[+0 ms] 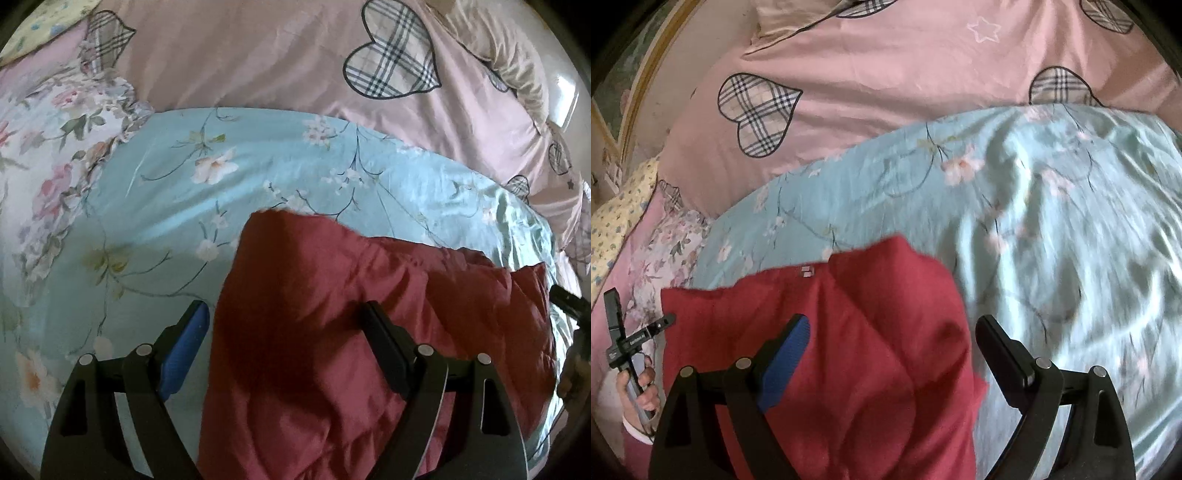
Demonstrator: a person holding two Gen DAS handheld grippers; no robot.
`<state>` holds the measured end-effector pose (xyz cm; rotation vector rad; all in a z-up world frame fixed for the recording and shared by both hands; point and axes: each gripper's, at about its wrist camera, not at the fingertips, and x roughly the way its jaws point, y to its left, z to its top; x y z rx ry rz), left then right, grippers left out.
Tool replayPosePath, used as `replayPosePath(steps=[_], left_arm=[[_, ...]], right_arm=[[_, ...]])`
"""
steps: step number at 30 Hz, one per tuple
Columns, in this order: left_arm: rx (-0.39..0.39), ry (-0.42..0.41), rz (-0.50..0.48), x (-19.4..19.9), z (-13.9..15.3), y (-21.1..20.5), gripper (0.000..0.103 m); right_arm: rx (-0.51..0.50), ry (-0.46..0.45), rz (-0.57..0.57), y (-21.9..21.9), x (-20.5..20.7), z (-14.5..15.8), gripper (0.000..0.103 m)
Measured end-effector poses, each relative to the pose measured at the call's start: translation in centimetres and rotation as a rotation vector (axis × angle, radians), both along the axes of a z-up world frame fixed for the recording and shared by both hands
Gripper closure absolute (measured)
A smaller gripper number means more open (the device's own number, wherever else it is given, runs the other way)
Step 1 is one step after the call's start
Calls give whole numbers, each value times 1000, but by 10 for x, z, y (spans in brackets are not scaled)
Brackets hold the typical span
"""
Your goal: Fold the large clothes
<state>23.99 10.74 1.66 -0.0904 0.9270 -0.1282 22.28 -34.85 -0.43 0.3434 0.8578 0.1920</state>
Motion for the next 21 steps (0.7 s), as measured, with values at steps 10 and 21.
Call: replayPosePath(steps=[10,21], left_arm=[[71,2,-34,12,-10,-15,86],[74,-35,19,43,6,-22,90]], right_arm=[[-99,12,30,19,13,-5,89],[-238,-92,-90,22,25,17,94]])
